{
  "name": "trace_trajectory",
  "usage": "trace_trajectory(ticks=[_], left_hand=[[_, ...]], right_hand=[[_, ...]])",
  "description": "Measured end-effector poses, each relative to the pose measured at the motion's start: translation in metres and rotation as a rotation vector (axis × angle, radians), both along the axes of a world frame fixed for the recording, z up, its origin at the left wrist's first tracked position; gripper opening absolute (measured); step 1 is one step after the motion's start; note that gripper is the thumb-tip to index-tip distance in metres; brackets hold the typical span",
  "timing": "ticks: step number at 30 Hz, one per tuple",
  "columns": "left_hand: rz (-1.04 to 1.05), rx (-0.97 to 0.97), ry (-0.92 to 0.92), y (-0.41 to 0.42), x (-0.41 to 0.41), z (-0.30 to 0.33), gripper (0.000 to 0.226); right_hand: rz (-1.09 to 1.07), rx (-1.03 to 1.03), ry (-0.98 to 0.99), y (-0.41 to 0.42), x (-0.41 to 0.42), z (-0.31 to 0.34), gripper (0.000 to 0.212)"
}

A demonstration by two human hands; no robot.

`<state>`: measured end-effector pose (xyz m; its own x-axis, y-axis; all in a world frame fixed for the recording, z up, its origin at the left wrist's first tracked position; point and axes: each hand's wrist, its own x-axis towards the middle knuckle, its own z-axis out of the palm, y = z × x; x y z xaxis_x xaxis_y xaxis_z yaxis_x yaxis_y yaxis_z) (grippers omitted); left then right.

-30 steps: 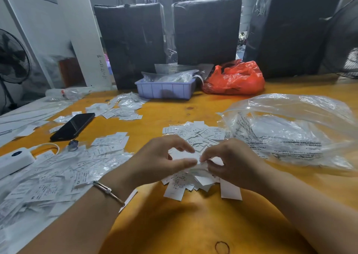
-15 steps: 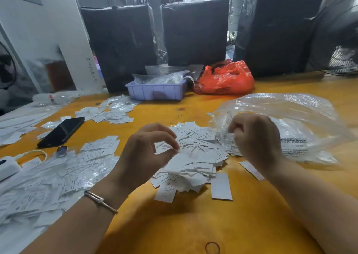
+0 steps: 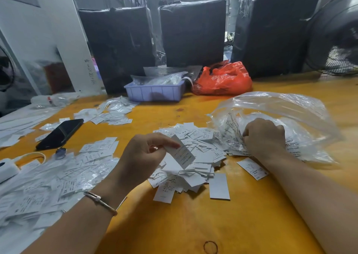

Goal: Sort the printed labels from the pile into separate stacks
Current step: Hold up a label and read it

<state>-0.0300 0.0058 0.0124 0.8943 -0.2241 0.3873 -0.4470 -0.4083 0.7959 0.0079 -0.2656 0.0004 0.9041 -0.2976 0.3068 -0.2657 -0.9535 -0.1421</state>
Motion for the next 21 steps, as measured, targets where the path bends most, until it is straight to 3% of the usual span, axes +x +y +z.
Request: trace_trajectory(ticks=[4, 6, 9, 21], left_hand=[[-0.004, 0.043, 0.031, -0.0002, -0.0017, 0.0019, 0.045], [0.001, 0.054, 0.033, -0.0008, -0.0024, 0.0024, 0.044], [0.000, 0.048, 0.028, -0.0008, -0.0030, 0.0022, 0.043], [-0.034, 0.060, 0.046, -0.0010, -0.0049, 0.0027, 0.031]], right_hand=[[-0.001, 0.056, -0.076, -0.0017, 0.0002, -0.0004, 0.019], [-0.033, 0.039, -0.041, -0.0024, 0.0006, -0.0013, 0.027], [-0.047, -0.004, -0.015, -0.0044, 0.0030, -0.0042, 0.023], [0.095, 0.182, -0.489, -0.0021, 0.0015, -0.0056, 0.021]])
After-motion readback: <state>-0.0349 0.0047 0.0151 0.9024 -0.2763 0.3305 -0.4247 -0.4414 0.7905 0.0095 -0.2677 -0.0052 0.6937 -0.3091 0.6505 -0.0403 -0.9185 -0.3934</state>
